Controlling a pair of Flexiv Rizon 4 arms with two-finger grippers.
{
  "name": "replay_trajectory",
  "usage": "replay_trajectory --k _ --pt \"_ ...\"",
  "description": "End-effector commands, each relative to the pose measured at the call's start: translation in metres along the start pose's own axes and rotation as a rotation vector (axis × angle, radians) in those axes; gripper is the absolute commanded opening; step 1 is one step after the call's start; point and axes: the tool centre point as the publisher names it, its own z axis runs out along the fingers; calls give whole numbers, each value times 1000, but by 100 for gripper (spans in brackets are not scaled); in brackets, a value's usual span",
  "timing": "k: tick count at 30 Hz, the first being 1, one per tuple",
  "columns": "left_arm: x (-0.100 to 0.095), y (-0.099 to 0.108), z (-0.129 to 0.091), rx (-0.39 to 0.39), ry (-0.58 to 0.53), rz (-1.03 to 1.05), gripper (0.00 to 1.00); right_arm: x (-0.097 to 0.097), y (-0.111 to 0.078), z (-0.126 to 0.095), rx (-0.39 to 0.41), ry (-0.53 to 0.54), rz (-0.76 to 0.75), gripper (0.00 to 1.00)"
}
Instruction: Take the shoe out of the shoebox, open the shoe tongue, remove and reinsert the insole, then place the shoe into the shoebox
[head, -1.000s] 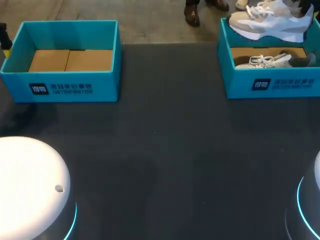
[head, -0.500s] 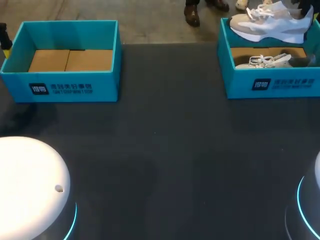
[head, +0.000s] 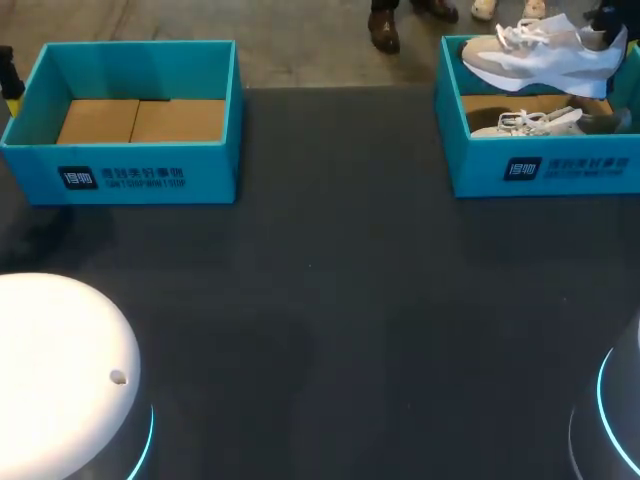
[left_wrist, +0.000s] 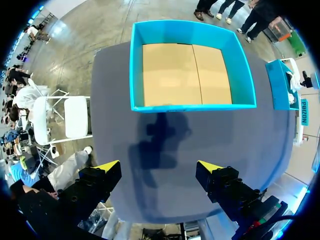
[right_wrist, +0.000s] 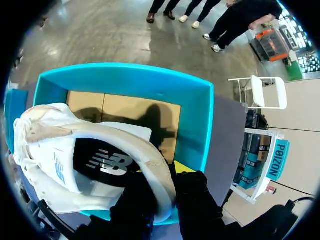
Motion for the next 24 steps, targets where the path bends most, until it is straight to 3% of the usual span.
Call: replay_trajectory --k 1,7,24 --pt "0 0 0 -1 -2 0 100 5 3 6 9 -10 5 0" --pt "0 0 0 -1 -2 0 100 5 7 16 -1 5 12 0" --pt "0 0 0 -1 -2 0 100 -9 22 15 -27 -30 27 0"
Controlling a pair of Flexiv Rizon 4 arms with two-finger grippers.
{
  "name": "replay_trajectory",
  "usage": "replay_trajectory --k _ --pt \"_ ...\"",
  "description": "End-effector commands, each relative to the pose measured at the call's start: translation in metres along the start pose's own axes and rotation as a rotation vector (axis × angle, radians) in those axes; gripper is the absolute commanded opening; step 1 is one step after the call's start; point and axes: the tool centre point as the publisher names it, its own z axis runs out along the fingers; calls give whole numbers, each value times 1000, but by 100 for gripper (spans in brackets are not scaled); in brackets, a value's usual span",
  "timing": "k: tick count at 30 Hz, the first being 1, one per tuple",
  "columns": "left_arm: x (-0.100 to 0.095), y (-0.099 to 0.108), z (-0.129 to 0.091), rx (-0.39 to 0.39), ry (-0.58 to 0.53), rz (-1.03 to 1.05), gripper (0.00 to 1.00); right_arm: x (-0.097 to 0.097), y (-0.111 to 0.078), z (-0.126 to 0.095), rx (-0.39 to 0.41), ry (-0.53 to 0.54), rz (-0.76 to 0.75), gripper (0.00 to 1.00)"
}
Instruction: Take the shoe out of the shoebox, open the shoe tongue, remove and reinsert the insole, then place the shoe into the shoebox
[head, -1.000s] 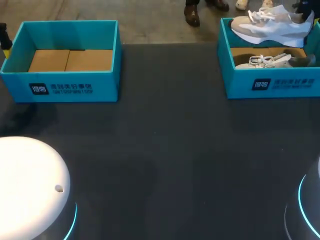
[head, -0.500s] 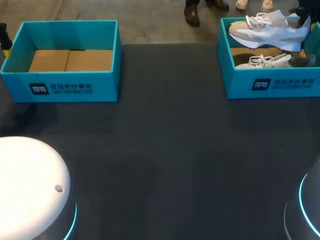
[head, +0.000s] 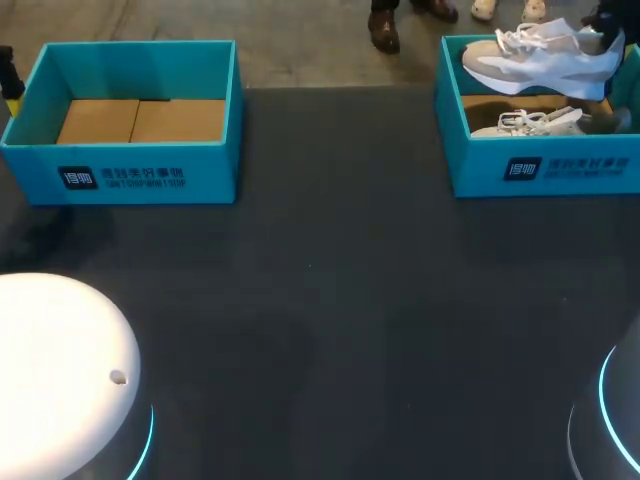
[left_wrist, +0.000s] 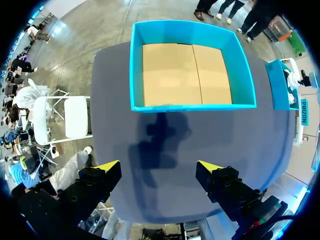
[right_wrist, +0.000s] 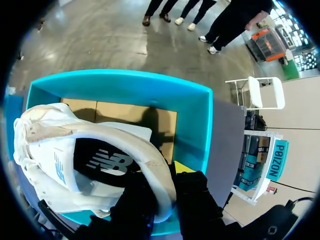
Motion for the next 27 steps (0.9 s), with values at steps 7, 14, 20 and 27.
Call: replay_trajectory --k 7,14,20,27 --pt "0 0 0 -1 -1 0 100 -7 14 5 13 -19 15 0" --pt "0 0 0 -1 -1 0 100 -7 16 12 21 -27 16 0" --pt "0 0 0 -1 -1 0 100 -4 16 18 21 -42 19 0" --pt "0 0 0 -1 -1 0 100 -2 17 25 11 -49 16 0"
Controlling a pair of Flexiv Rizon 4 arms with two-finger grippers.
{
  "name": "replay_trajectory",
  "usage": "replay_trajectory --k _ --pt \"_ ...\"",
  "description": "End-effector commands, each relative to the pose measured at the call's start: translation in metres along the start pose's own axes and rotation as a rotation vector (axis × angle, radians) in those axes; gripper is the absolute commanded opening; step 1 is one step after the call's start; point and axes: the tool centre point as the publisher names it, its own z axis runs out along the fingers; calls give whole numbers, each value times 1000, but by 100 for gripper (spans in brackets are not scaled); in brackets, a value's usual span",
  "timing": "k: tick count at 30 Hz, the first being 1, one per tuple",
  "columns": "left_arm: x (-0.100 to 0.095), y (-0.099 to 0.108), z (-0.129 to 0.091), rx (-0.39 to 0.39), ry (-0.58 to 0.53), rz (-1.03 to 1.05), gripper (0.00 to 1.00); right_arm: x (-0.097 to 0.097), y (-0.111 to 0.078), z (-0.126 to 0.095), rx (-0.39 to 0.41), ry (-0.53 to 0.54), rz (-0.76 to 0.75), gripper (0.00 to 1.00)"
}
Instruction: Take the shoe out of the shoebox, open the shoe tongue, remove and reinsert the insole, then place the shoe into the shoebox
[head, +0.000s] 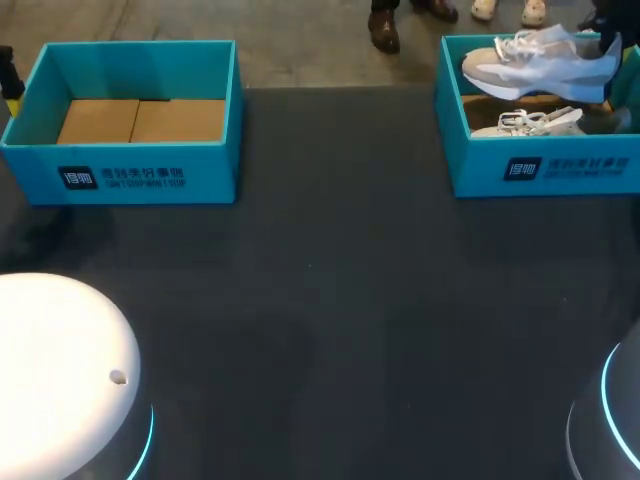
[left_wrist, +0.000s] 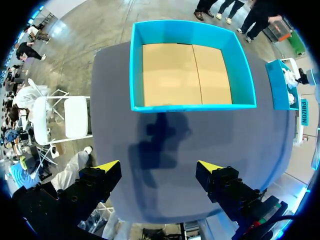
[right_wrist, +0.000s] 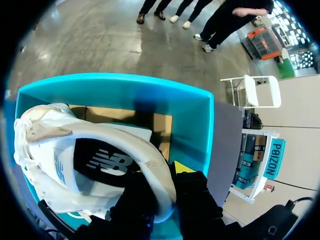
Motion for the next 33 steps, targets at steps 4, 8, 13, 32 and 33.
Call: replay_trajectory --k 4,8,13,32,33 --pt "0 0 0 -1 -1 0 100 4 5 11 -9 -20 4 0" --pt "0 0 0 -1 -1 0 100 7 7 18 -6 -19 8 0" --pt "0 0 0 -1 -1 0 100 8 9 26 -6 -18 12 0" --pt "0 0 0 -1 -1 0 100 10 9 57 23 -23 15 0" --pt "0 0 0 -1 -1 0 100 10 9 58 24 -22 15 0"
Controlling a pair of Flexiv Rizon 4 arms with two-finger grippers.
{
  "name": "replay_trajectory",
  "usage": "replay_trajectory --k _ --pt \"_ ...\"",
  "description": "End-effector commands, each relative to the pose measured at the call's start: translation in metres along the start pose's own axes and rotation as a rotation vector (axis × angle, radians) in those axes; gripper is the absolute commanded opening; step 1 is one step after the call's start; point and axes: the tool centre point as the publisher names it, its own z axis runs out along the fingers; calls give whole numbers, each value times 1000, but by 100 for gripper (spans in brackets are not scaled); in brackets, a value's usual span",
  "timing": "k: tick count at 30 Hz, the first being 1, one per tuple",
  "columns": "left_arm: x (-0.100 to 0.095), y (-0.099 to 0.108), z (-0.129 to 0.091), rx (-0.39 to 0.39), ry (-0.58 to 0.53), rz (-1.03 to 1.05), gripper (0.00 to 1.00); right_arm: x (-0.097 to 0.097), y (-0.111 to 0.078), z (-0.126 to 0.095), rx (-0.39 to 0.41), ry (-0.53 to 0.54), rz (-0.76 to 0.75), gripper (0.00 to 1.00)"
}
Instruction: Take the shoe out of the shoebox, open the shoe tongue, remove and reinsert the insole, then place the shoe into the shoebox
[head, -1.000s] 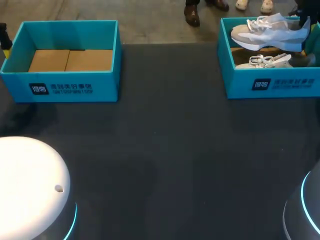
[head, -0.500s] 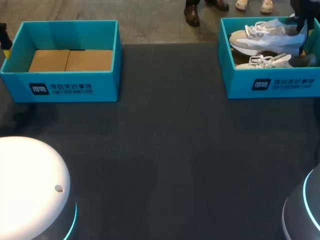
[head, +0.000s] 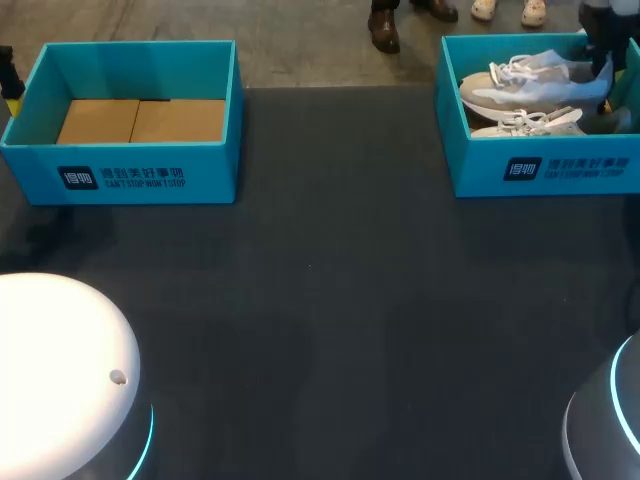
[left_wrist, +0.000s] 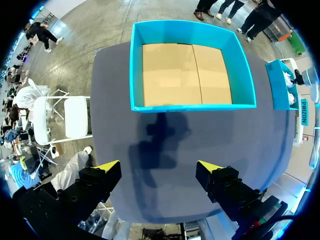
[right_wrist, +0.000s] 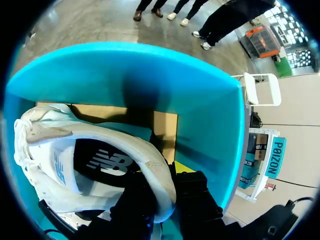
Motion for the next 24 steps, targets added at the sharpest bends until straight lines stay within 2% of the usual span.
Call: replay_trajectory --k 1,20,22,24 --pt "0 0 0 -1 -1 0 100 -1 9 8 16 7 0 0" --pt "0 0 0 -1 -1 0 100 -4 10 24 47 24 8 0" --pt "0 0 0 -1 -1 0 100 -4 10 25 49 26 9 13" --pt "0 0 0 -1 -1 0 100 -4 8 24 51 27 9 34"
